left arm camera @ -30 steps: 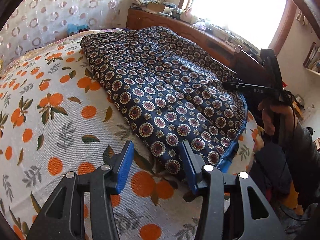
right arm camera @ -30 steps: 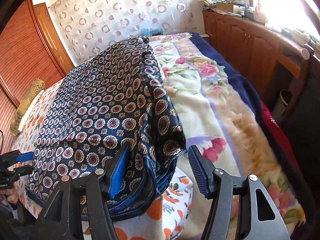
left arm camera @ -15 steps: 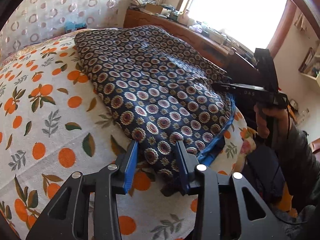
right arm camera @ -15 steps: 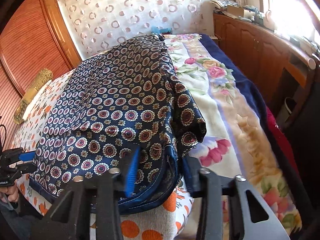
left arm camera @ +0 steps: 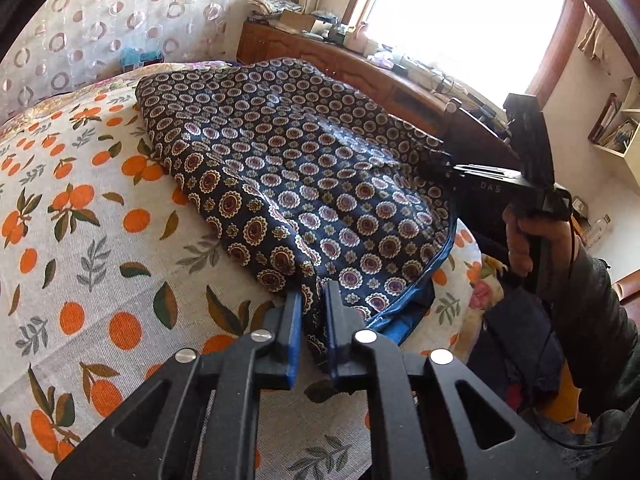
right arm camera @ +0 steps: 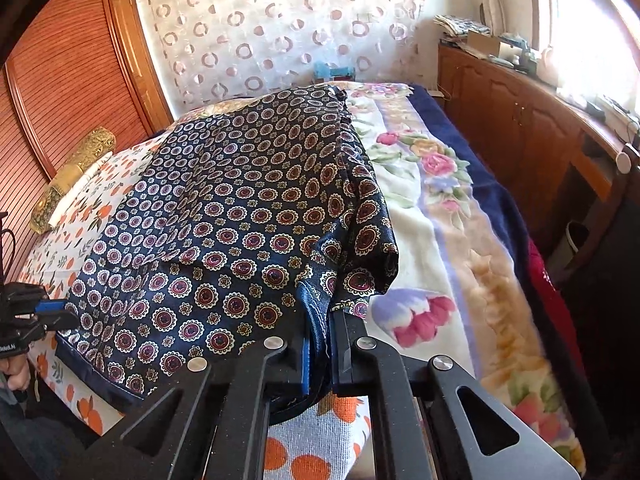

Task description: Fold small clothes

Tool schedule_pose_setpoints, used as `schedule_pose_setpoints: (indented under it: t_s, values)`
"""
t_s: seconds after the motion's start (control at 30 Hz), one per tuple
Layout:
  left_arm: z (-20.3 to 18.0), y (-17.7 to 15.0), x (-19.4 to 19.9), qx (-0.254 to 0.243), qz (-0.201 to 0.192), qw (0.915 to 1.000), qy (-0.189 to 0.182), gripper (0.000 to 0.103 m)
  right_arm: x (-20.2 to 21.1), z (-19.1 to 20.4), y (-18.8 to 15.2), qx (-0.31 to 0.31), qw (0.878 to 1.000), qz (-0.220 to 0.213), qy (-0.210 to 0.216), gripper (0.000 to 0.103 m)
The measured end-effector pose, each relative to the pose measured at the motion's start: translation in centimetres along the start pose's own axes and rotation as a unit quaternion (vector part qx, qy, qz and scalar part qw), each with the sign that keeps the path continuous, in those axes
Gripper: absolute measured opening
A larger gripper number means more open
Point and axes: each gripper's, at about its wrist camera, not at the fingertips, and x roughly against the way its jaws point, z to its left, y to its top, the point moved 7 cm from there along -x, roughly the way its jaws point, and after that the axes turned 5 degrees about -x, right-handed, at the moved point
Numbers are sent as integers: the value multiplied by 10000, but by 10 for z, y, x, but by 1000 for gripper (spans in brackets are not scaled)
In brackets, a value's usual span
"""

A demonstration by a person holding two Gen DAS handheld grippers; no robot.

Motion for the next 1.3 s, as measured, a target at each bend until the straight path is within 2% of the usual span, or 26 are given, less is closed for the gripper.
schedule_pose_setpoints:
  t_s: [0.13, 0.27, 0.47, 0.67, 1.03, 1.17, 1.23, 1.3]
  values:
    - [-4, 13, 11, -57, -207, 9997, -93, 4, 6, 0, 4, -7, 9999, -120, 117, 4]
    - [-4, 45, 29, -84, -543, 9983, -172, 4, 25, 3, 28, -9, 9983, -464, 364, 3]
    - [17, 101, 42, -133, -947, 9954, 91, 4, 39, 12, 79, 239, 9946, -852, 538, 2]
    - [61, 153, 30, -2, -1097, 9931, 422, 4, 15, 16, 125, 394, 9937, -924, 500, 2]
    - [149, 196, -22, 421, -845, 9921, 832, 3, -82, 35, 193, 553, 9968, -555, 123, 2]
    - [171, 201, -49, 493, -578, 9926, 949, 4, -110, 41, 197, 699, 9975, -111, -31, 2]
    - [179, 199, -64, 509, -372, 9928, 1014, 4, -122, 37, 197, 750, 9968, 30, -274, 2]
    - [186, 194, -78, 571, -194, 9928, 1031, 4, -123, 34, 196, 690, 9973, 80, -254, 9]
